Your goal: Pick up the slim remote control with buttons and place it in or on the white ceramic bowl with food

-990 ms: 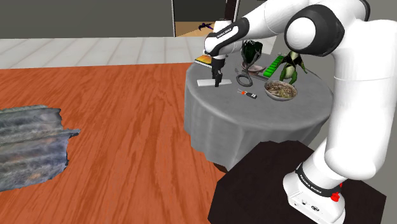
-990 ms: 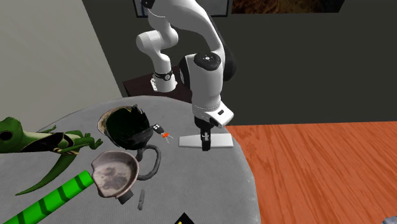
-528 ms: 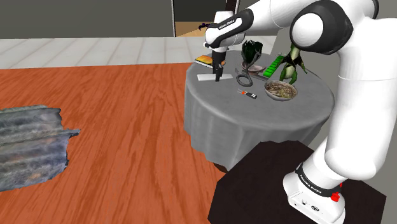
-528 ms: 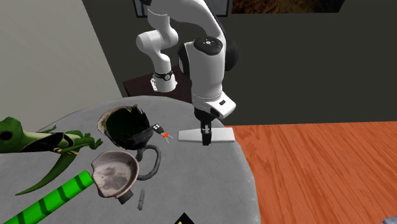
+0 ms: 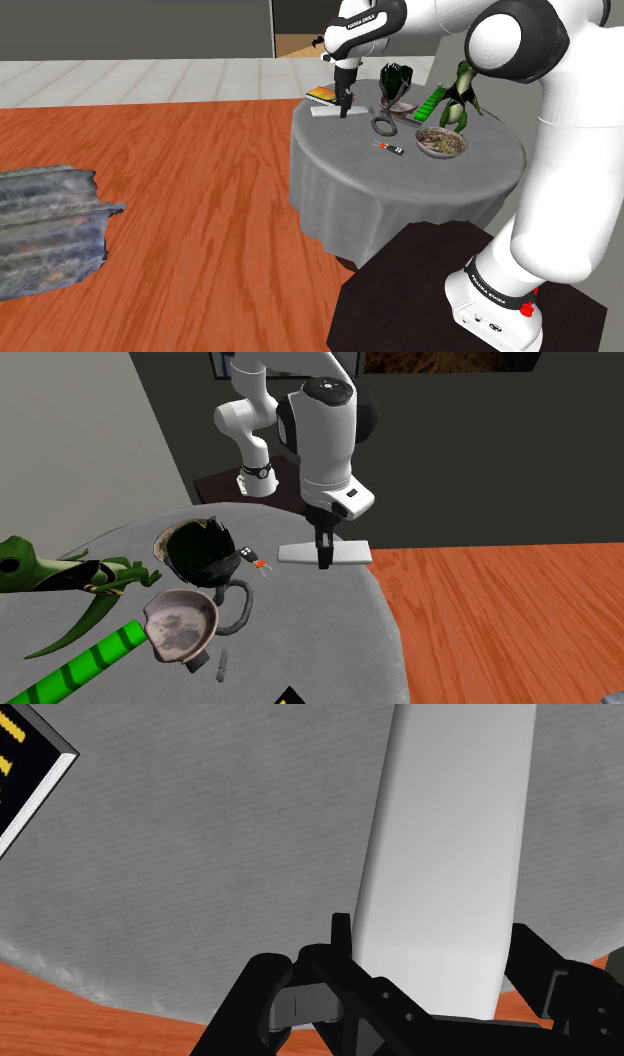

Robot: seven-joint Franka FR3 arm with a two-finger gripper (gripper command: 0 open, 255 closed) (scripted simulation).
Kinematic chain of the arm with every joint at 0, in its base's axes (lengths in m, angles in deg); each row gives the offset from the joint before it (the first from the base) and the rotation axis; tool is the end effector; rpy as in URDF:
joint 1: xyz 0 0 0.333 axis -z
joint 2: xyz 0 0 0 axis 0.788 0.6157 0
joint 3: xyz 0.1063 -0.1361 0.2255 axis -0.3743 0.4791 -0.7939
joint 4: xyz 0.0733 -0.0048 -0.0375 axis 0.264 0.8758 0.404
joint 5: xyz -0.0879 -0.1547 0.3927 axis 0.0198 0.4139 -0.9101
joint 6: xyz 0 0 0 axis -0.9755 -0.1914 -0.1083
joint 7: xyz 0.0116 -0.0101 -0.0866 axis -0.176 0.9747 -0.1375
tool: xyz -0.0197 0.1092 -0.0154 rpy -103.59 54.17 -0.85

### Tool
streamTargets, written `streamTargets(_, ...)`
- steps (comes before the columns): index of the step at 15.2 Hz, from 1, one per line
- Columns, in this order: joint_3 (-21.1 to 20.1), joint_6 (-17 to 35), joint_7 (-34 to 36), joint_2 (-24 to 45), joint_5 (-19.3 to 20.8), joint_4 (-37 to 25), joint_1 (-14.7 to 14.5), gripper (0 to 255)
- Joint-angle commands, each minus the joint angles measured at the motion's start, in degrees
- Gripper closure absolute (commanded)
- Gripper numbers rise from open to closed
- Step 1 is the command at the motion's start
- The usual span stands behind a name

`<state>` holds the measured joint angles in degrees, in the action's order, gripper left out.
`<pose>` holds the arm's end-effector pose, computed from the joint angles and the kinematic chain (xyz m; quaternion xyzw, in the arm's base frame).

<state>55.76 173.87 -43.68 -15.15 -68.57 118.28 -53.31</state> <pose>0.6727 -0.1322 0.3424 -0.8754 -0.4834 -0.0016 0.0053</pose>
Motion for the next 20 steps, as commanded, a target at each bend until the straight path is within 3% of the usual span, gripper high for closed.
streamTargets(1, 0.1, -1.3, 0.1, -0.4, 0.1, -0.9, 0.0, 255)
streamTargets(6, 0.2, -4.3, 0.3, -1.3, 0.5, -3.1, 0.0, 255)
streamTargets(13, 3.0, -0.1, -5.5, -11.4, 2.4, 11.1, 2.8, 255)
streamTargets(20, 6.5, 2.2, -11.8, -19.4, 4.8, 21.2, 6.4, 255)
